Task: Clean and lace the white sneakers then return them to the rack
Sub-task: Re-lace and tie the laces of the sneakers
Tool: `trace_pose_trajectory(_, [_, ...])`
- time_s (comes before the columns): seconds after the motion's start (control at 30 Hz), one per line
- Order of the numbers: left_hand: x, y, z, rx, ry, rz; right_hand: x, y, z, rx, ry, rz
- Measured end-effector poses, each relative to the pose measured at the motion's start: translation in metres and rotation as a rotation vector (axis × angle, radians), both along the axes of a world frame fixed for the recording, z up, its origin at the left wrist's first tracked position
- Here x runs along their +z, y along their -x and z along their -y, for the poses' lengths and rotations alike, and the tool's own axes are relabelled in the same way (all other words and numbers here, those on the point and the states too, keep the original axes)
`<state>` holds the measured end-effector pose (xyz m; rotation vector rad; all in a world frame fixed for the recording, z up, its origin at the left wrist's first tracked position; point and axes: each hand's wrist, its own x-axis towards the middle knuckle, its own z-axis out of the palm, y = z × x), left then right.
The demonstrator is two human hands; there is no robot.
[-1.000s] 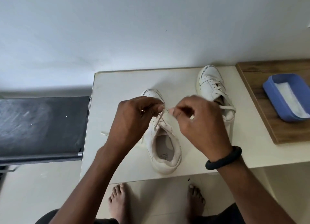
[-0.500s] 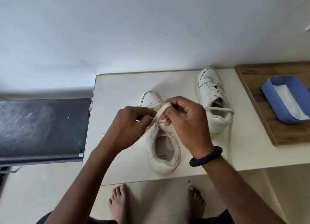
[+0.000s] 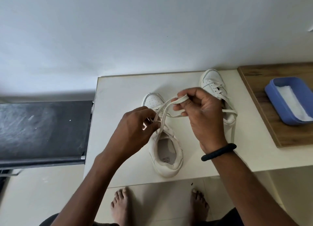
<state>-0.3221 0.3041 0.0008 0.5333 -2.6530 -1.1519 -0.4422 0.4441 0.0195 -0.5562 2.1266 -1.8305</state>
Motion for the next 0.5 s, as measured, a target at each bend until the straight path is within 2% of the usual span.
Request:
trace_pose_trajectory(0.1, [0.001, -0.001, 0.004, 0.046, -0.041, 0.012, -0.018, 0.015, -0.014, 0.163, -0.621, -0.178])
trace_pose_trajectory(0.17, [0.003, -0.002, 0.004, 0.052, -0.041, 0.026, -0.015, 0.020, -0.024, 0.156, -0.800, -0.272])
trace_pose_trajectory(0.23, [0.004, -0.001, 0.003, 0.061, -0.034, 0.042, -0.005, 0.025, -0.030, 0.054, -0.793, -0.324])
trace_pose_trajectory(0.3, [0.004, -0.001, 0.001, 0.077, -0.046, 0.058, 0.004, 0.030, -0.035, -0.120, -0.647, -0.362])
trace_pose_trajectory(0.4, [0.003, -0.001, -0.001, 0.117, -0.034, 0.056, 0.013, 0.047, -0.041, -0.377, -0.252, -0.154])
trace_pose_trajectory(0.47, [0.003, -0.002, 0.001, 0.138, -0.032, 0.055, 0.016, 0.065, -0.057, -0.502, -0.172, -0.084])
trace_pose_trajectory(0.5, [0.003, -0.003, 0.002, 0.142, -0.034, 0.059, 0.017, 0.075, -0.067, -0.528, -0.211, -0.088])
